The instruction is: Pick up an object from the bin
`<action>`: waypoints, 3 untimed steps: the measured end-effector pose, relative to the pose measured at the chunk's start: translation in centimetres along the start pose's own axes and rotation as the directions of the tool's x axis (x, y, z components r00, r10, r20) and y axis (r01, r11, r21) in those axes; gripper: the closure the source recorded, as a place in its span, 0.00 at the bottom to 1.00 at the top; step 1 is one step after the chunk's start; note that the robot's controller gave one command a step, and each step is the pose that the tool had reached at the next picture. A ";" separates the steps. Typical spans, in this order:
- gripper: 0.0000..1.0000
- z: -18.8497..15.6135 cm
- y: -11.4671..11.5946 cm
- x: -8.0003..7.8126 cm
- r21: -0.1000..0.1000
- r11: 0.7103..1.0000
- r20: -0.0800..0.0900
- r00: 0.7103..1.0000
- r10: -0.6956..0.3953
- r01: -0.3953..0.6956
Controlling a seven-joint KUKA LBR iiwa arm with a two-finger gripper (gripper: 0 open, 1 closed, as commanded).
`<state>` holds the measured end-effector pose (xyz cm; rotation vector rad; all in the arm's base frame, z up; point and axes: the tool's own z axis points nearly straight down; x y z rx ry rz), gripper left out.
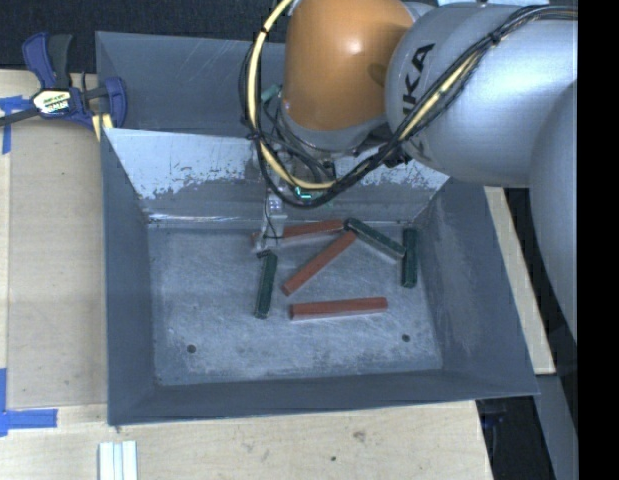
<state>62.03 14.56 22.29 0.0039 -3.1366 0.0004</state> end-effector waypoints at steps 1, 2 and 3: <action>0.00 -0.5 -0.1 -0.2 -0.001 1.000 0.009 1.000 0.002 -0.002; 0.00 4.4 -1.1 1.9 -0.003 0.997 0.011 0.997 0.079 -0.079; 0.00 8.7 -4.2 0.7 -0.001 0.999 0.009 0.999 -0.035 0.035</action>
Offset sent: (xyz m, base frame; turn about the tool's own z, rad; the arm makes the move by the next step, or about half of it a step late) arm -0.0387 -0.0193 -0.0885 0.1462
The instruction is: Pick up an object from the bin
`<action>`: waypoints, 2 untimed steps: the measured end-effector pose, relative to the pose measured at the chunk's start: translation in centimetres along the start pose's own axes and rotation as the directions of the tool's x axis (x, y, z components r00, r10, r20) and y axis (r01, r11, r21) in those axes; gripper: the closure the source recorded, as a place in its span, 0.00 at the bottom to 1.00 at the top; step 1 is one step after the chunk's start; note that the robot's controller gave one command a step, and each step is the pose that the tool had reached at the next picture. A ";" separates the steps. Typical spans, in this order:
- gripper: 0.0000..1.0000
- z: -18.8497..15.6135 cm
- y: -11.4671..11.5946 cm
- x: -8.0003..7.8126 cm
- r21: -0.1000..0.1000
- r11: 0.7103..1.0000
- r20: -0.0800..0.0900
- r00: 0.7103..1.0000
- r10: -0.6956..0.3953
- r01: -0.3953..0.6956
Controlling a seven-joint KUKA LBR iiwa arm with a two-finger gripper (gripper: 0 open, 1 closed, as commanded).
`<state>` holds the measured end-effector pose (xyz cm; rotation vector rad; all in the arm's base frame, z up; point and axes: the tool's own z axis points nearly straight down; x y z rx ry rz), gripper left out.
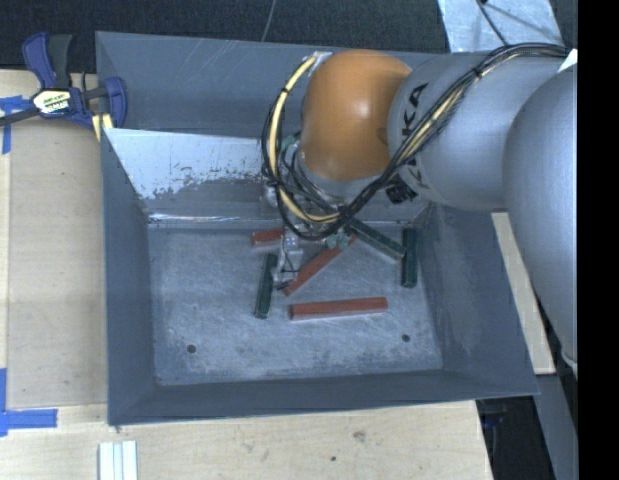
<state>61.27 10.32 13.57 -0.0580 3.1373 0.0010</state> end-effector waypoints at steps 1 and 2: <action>0.00 4.7 -3.9 0.8 0.000 0.962 0.001 0.962 -0.274 0.274; 1.00 6.4 -8.5 3.4 -0.001 0.970 0.002 0.970 -0.241 0.241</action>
Offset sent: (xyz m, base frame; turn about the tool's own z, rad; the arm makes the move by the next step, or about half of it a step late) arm -0.0322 -0.0862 -0.0657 -0.2469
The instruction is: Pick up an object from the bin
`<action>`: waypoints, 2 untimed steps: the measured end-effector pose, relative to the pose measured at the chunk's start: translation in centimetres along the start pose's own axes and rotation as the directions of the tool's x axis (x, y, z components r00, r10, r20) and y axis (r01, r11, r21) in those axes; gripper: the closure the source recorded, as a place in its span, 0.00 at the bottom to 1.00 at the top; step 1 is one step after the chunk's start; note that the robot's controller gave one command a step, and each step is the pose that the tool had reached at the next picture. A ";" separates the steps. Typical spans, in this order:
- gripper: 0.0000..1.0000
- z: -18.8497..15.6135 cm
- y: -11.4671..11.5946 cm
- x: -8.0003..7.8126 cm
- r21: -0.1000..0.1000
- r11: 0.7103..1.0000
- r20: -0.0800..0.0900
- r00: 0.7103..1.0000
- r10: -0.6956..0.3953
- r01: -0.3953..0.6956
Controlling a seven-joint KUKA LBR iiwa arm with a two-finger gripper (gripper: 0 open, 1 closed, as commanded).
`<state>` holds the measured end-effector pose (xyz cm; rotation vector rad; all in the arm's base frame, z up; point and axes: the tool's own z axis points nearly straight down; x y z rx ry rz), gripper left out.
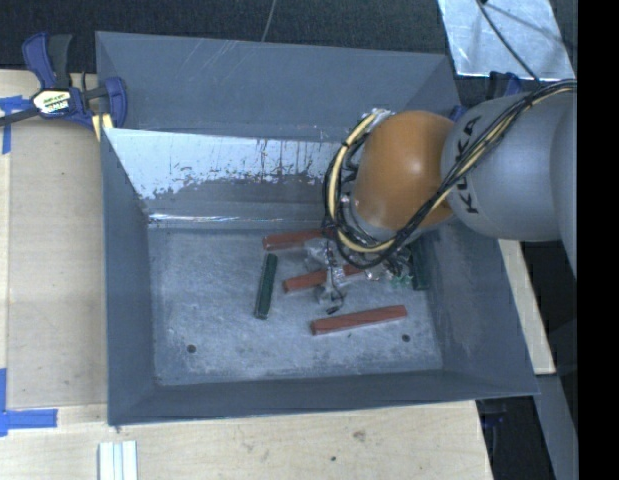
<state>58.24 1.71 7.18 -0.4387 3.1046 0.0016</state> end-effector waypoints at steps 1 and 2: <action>1.00 0.0 0.0 0.0 0.000 1.000 0.000 1.000 0.000 0.000; 1.00 -16.7 2.7 -4.2 0.002 1.000 0.004 1.000 0.009 -0.009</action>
Offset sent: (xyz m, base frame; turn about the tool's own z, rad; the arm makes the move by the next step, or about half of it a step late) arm 0.0294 0.0374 0.1635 0.0098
